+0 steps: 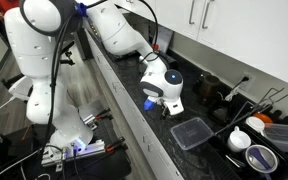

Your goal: Pick the funnel and put it on top of the cup on the counter

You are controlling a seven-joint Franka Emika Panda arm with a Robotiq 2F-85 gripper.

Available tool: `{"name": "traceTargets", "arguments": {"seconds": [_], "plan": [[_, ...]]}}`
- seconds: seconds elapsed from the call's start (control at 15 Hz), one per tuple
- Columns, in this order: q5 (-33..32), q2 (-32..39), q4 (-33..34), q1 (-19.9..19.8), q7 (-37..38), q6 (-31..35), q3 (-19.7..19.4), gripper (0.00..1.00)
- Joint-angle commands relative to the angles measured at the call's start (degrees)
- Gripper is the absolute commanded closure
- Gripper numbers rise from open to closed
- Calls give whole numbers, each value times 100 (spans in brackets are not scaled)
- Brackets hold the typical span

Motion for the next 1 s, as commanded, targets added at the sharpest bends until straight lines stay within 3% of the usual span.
{"name": "traceTargets", "arguments": {"seconds": [0.0,0.6,0.93], "plan": [[-46,-7,-1,-68,36,-1,64,0],[-46,-7,0,-68,36,-1,64,0],[585,210,163,-205,-356,8,246,0]]}}
